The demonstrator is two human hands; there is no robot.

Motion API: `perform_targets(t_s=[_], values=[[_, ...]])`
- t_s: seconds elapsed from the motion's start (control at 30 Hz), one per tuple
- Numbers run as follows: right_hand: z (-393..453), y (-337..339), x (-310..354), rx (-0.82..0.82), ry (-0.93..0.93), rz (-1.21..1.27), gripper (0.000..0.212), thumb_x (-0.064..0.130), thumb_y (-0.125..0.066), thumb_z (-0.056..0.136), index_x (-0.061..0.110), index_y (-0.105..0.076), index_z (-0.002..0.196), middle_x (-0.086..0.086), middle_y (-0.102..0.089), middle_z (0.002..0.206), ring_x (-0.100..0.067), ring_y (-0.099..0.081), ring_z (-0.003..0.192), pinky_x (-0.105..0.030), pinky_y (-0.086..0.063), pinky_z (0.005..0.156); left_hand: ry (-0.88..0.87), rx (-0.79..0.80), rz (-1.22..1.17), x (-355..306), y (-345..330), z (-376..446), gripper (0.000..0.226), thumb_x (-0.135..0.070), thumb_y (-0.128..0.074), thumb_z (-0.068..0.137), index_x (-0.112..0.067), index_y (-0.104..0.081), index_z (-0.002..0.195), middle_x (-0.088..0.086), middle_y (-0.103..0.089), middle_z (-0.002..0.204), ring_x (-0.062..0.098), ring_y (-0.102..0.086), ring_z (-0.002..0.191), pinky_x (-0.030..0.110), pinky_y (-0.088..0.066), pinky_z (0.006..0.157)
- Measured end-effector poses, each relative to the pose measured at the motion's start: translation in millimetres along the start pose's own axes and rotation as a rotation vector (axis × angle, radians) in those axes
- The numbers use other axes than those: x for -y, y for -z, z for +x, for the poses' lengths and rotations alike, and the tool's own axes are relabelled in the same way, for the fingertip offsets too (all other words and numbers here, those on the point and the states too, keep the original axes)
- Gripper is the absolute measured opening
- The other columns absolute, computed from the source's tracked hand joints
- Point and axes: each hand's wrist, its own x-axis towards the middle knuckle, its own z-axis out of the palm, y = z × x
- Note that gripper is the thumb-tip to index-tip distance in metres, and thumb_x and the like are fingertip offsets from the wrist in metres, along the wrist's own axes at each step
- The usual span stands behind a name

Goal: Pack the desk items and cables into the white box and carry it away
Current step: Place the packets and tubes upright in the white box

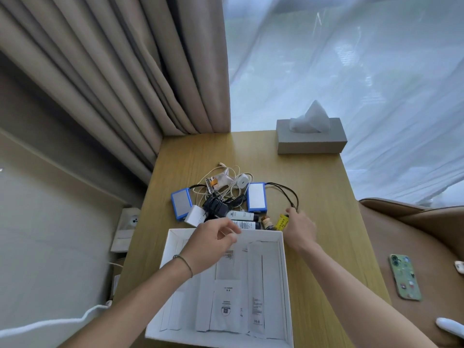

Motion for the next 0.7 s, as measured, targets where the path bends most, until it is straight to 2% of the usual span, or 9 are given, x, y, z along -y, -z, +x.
perform_targets(t_s=[0.07,0.13,0.23,0.27,0.37,0.47,0.53,0.6,0.7], values=[[0,-3,-1,-0.011,-0.003,0.037,0.059,0.018,-0.073,0.081,0.021,-0.052,0.136,-0.006,-0.067,0.118,-0.028,-0.065,0.103,-0.04,-0.053,0.086,0.009,-0.003,-0.012,-2,3,6,0.013,-0.023,-0.063,0.088,-0.034,-0.071,0.09,-0.007,-0.073,0.086,0.01,-0.068,0.083,0.036,-0.059,0.079],[-1,-3,-1,-0.019,-0.02,0.097,0.05,0.017,-0.074,0.082,0.02,-0.058,0.129,-0.004,-0.071,0.106,-0.026,-0.067,0.094,-0.039,-0.055,0.077,0.018,-0.001,-0.012,-3,5,15,0.013,-0.022,-0.063,0.088,-0.033,-0.07,0.09,-0.005,-0.072,0.086,0.013,-0.068,0.083,0.04,-0.059,0.079],[2,4,3,-0.049,-0.047,0.184,0.004,0.011,-0.068,0.084,0.013,-0.064,0.086,-0.002,-0.068,0.079,-0.025,-0.065,0.073,-0.043,-0.058,0.065,0.017,-0.01,0.046,0,11,32,0.014,-0.019,-0.063,0.089,-0.031,-0.071,0.088,-0.005,-0.073,0.085,0.014,-0.068,0.083,0.041,-0.058,0.081],[3,10,6,-0.057,-0.054,0.214,0.008,0.011,-0.066,0.086,0.013,-0.064,0.079,-0.002,-0.066,0.075,-0.025,-0.064,0.069,-0.045,-0.059,0.064,0.019,-0.018,0.067,2,13,39,0.015,-0.017,-0.062,0.089,-0.03,-0.071,0.088,-0.005,-0.073,0.084,0.013,-0.069,0.083,0.04,-0.058,0.081],[7,34,25,-0.097,-0.038,0.353,0.014,0.02,-0.063,0.088,0.017,-0.067,0.075,0.0,-0.068,0.069,-0.025,-0.065,0.065,-0.038,-0.054,0.058,0.056,-0.058,0.115,13,22,65,0.019,-0.014,-0.062,0.09,-0.03,-0.071,0.085,-0.007,-0.074,0.083,0.012,-0.069,0.084,0.038,-0.059,0.08],[9,55,53,-0.134,0.003,0.506,0.016,0.022,-0.064,0.084,0.013,-0.068,0.072,-0.004,-0.068,0.064,-0.023,-0.061,0.056,-0.036,-0.048,0.051,0.107,-0.095,0.163,21,30,95,0.021,-0.014,-0.06,0.092,-0.031,-0.069,0.083,-0.008,-0.072,0.086,0.013,-0.067,0.087,0.033,-0.056,0.077],[9,65,70,-0.11,0.017,0.612,0.018,0.021,-0.064,0.085,0.008,-0.07,0.075,-0.01,-0.071,0.07,-0.019,-0.056,0.056,-0.043,-0.053,0.057,0.125,-0.119,0.182,25,34,115,0.022,-0.014,-0.057,0.092,-0.031,-0.067,0.083,-0.007,-0.071,0.088,0.015,-0.065,0.088,0.029,-0.053,0.074],[6,71,83,-0.078,0.015,0.711,0.017,0.02,-0.065,0.087,0.007,-0.072,0.079,-0.012,-0.074,0.074,-0.025,-0.062,0.059,-0.046,-0.056,0.062,0.151,-0.148,0.222,29,37,135,0.021,-0.013,-0.054,0.091,-0.029,-0.067,0.087,-0.006,-0.069,0.092,0.017,-0.064,0.088,0.029,-0.052,0.07],[-1,72,96,-0.06,0.035,0.662,0.015,0.023,-0.067,0.087,0.011,-0.074,0.081,-0.007,-0.075,0.073,-0.029,-0.071,0.07,-0.045,-0.058,0.065,0.193,-0.191,0.308,41,38,161,0.018,-0.013,-0.054,0.091,-0.025,-0.065,0.099,-0.004,-0.066,0.099,0.02,-0.062,0.089,0.034,-0.055,0.075]])
